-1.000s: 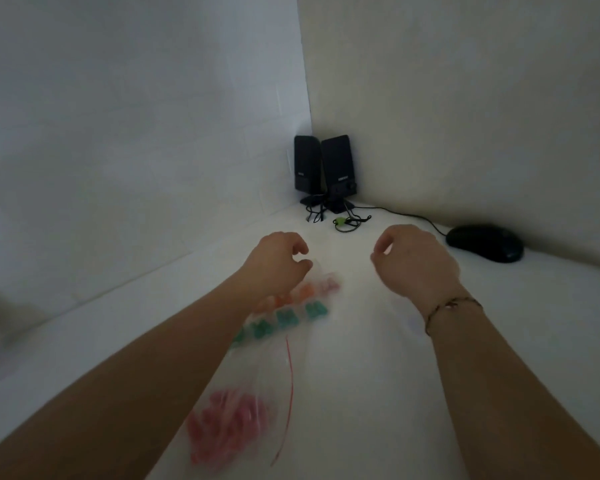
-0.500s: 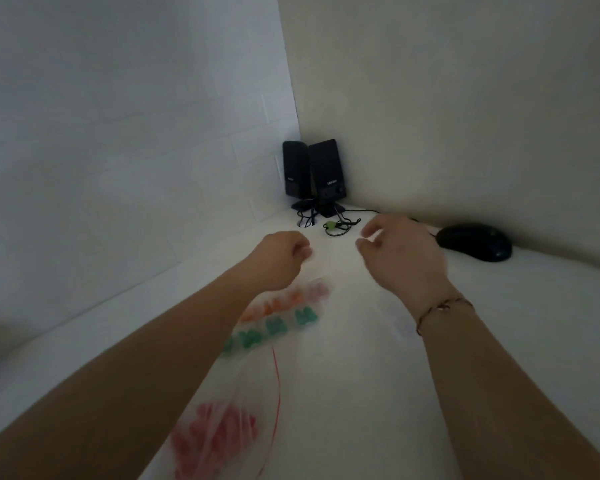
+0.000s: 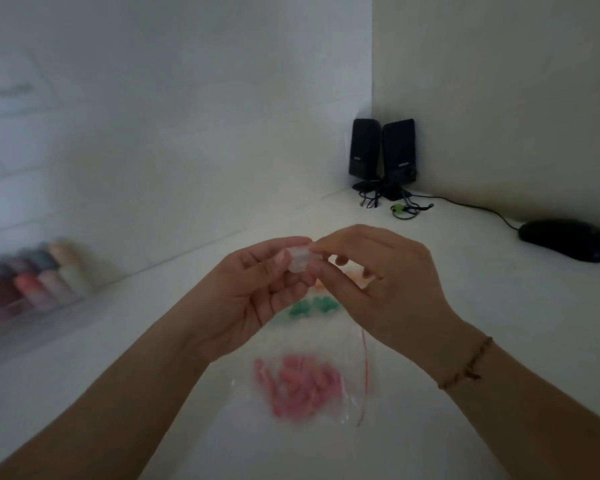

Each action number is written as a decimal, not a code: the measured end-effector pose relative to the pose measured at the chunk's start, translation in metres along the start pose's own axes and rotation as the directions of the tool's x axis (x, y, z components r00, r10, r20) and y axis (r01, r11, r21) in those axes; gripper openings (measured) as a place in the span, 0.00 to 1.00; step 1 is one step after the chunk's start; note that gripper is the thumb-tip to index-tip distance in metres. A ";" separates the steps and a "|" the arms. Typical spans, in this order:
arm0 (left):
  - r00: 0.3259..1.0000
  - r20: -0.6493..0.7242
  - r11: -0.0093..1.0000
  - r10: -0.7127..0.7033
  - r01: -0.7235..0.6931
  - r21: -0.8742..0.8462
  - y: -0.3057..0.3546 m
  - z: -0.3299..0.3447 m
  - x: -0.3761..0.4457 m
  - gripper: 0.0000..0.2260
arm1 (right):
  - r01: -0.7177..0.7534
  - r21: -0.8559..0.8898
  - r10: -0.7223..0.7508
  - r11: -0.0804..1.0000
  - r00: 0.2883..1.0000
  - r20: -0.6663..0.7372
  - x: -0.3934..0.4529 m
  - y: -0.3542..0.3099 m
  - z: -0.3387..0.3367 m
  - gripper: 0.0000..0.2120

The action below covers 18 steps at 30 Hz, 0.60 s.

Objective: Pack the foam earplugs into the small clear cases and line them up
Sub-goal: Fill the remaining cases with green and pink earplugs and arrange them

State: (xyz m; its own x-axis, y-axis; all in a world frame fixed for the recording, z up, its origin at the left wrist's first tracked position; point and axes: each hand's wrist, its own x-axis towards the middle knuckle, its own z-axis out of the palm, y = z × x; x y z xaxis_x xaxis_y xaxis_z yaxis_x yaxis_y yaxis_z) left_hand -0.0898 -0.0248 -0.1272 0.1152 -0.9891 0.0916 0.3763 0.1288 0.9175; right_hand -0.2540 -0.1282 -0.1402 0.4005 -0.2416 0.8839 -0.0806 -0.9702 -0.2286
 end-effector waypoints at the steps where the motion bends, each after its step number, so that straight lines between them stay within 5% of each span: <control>1: 1.000 -0.017 1.000 -0.002 0.002 -0.024 -0.002 -0.002 -0.006 0.30 | 0.033 -0.023 -0.034 0.999 0.999 -0.009 -0.001 -0.005 0.002 0.06; 6: 0.988 -0.147 0.997 0.044 -0.052 -0.050 -0.015 -0.009 -0.021 0.27 | 0.179 -0.159 -0.162 0.971 0.980 0.112 -0.004 -0.018 0.011 0.11; 11: 0.981 -0.194 1.000 0.027 -0.024 0.017 -0.016 -0.007 -0.030 0.12 | 0.161 -0.165 -0.126 0.973 0.971 0.205 -0.004 -0.019 0.015 0.10; 18: 0.990 -0.135 0.999 0.039 -0.034 0.036 -0.018 -0.007 -0.031 0.14 | 0.084 -0.131 -0.057 0.988 0.979 0.197 -0.005 -0.028 0.017 0.09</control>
State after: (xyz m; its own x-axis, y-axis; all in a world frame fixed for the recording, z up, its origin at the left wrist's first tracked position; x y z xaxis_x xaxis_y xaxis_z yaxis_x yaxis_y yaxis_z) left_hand -0.0936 0.0039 -0.1497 0.2529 -0.9647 0.0739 0.3392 0.1600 0.9270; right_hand -0.2380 -0.0994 -0.1449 0.5764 -0.1775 0.7977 -0.1661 -0.9812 -0.0983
